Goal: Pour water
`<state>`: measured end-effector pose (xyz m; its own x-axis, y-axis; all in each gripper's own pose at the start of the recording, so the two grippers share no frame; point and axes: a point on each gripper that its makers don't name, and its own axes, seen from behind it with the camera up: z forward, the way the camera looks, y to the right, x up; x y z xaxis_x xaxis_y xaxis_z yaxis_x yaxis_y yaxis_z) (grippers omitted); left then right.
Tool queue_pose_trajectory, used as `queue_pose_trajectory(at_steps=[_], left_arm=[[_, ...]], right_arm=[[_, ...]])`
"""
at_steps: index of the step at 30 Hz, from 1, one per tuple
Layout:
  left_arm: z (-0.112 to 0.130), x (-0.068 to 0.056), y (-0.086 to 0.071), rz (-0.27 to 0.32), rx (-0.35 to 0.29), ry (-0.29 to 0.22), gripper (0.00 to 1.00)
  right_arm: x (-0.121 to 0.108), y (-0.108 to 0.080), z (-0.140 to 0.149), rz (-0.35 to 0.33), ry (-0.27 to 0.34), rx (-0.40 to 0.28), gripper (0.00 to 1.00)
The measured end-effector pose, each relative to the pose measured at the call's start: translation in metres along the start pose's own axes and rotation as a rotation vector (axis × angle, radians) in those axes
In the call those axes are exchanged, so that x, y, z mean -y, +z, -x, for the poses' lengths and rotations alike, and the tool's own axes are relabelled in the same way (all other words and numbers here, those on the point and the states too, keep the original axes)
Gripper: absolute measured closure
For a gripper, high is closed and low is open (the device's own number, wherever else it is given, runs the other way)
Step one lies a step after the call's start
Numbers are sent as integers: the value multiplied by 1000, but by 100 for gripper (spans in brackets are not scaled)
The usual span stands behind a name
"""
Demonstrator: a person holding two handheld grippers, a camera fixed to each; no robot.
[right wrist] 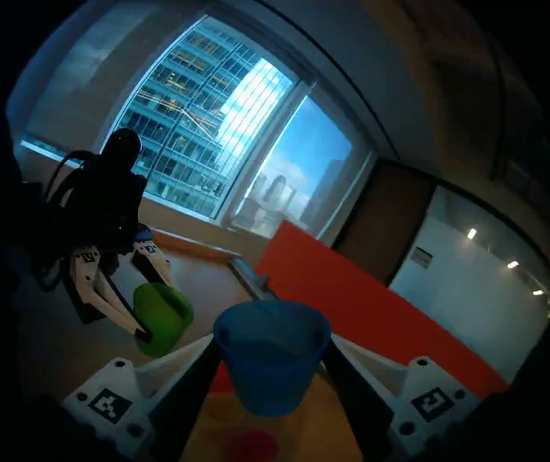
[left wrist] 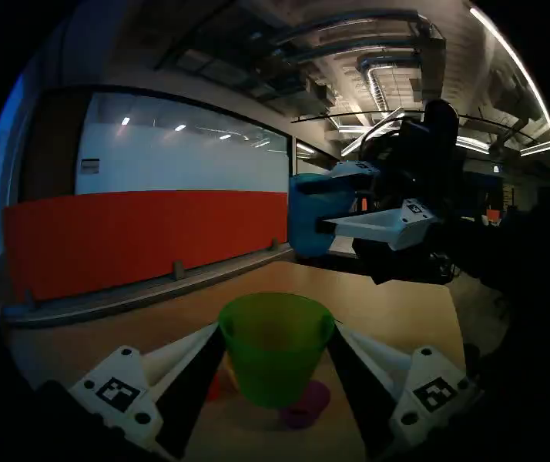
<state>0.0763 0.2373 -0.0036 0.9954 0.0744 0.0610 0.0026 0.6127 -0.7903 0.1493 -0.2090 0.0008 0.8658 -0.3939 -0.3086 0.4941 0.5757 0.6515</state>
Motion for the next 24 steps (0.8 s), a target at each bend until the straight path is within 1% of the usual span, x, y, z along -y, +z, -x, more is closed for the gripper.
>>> queue_pose_trajectory(at_steps=[8, 16, 24], left_arm=[[-1, -7, 3, 12, -7, 5, 12], [-4, -13, 7, 25, -11, 10, 13], [-6, -17, 9, 32, -13, 12, 13]], right_arm=[[-5, 8, -17, -2, -88, -10, 10], [-10, 16, -31, 4, -188, -11, 10], [-15, 25, -45, 10, -275, -21, 10]])
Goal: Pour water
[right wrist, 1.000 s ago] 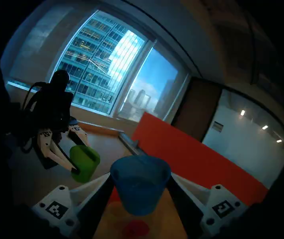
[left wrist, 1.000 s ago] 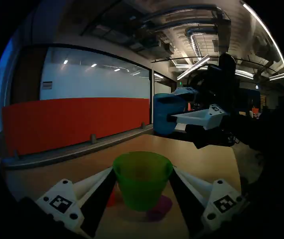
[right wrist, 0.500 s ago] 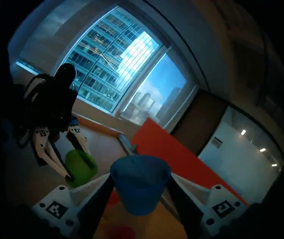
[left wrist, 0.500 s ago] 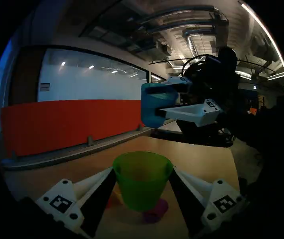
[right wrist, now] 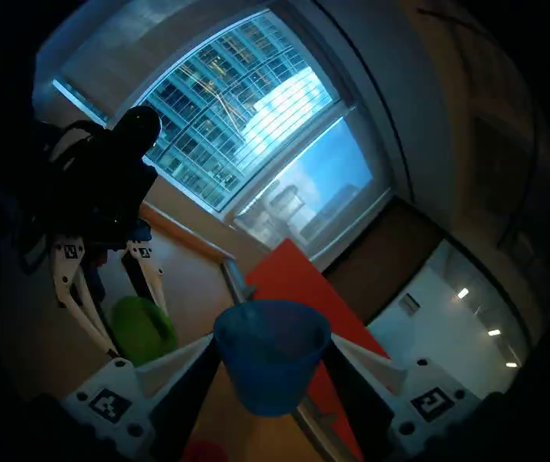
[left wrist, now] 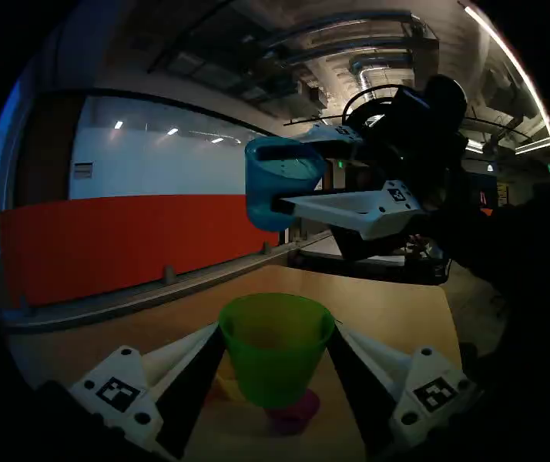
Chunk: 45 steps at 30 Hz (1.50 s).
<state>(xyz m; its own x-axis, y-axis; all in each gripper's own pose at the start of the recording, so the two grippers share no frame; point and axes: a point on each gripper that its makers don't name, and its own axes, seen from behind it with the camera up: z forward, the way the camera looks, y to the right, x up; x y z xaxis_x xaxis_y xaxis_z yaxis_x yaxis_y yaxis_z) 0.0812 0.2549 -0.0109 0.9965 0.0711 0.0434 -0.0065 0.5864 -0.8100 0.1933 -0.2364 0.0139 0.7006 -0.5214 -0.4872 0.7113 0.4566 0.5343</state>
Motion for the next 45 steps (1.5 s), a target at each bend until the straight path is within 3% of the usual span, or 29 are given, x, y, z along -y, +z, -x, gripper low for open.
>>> queue_pose_trajectory(at_steps=[18, 45], left_arm=[[-2, -5, 4, 15, -5, -1, 13], [-3, -11, 7, 33, -7, 5, 13]], right_arm=[[-8, 17, -16, 17, -182, -6, 10], [-19, 21, -20, 49, -313, -12, 10]])
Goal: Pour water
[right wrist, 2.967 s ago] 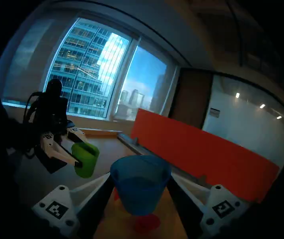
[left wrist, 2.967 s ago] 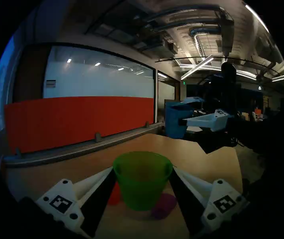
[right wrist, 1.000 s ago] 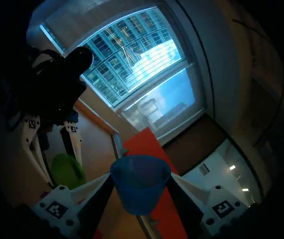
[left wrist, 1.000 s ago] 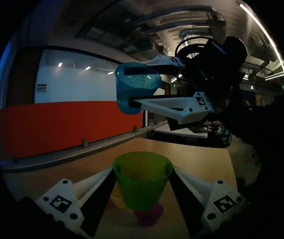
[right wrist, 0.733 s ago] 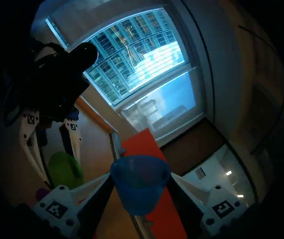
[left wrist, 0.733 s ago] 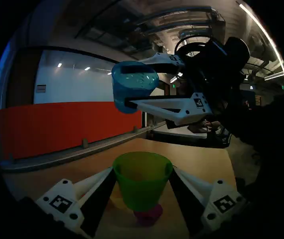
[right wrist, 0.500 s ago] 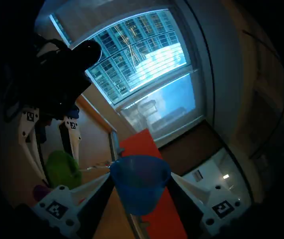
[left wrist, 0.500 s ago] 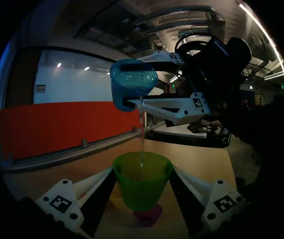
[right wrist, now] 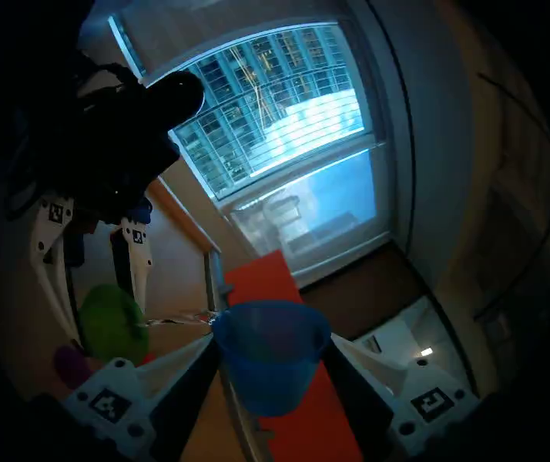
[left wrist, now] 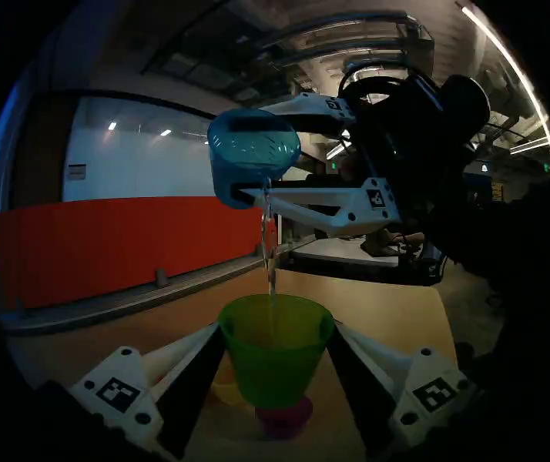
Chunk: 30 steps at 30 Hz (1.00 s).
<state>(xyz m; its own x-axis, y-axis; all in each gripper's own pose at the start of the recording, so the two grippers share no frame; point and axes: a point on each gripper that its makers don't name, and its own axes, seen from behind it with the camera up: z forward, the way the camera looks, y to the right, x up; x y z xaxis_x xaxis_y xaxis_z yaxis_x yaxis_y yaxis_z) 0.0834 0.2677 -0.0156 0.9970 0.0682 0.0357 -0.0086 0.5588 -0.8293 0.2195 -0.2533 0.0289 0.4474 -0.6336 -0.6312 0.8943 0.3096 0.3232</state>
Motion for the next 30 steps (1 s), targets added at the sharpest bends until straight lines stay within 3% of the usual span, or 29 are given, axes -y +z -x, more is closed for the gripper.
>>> queue_pose_trajectory(at_steps=[30], left_arm=[[0, 0, -1, -1, -3, -1, 13]], right_arm=[[-13, 5, -2, 21, -131, -3, 10]])
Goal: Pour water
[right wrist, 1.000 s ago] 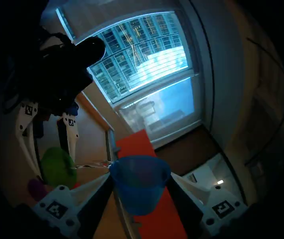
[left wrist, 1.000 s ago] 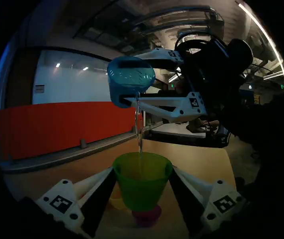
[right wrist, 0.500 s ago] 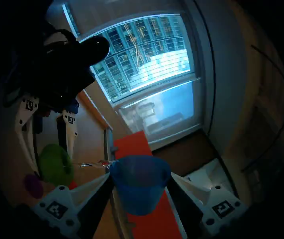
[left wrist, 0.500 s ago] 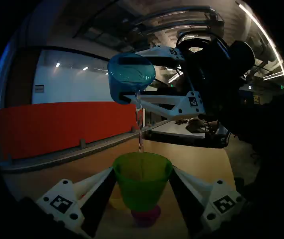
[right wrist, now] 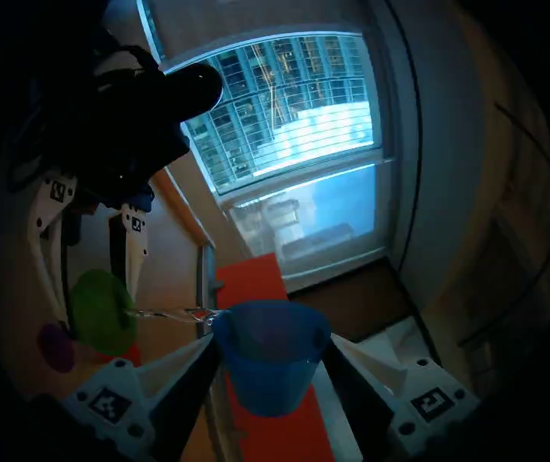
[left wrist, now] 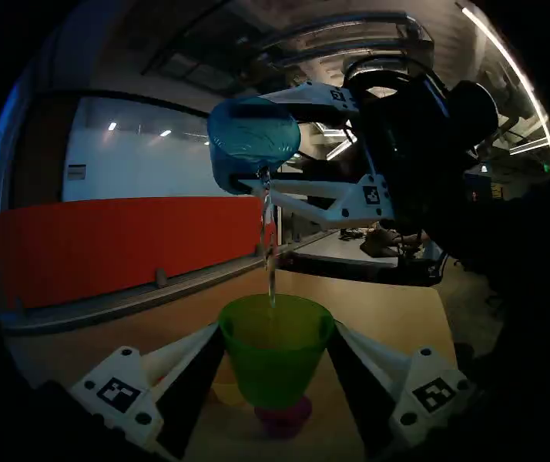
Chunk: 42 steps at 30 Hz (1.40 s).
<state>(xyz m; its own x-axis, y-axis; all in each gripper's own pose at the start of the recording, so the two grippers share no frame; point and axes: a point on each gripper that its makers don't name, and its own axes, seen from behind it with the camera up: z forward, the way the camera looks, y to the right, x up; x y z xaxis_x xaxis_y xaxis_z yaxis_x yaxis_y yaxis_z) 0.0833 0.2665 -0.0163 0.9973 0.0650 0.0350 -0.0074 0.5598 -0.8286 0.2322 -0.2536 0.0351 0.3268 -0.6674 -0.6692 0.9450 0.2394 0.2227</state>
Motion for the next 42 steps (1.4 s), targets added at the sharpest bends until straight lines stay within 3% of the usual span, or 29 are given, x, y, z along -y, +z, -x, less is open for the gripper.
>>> queue_pose_trajectory(at_steps=[42], left_arm=[[1, 7, 0, -8, -6, -10, 14]], right_arm=[[-13, 5, -8, 28, -156, -10, 10]])
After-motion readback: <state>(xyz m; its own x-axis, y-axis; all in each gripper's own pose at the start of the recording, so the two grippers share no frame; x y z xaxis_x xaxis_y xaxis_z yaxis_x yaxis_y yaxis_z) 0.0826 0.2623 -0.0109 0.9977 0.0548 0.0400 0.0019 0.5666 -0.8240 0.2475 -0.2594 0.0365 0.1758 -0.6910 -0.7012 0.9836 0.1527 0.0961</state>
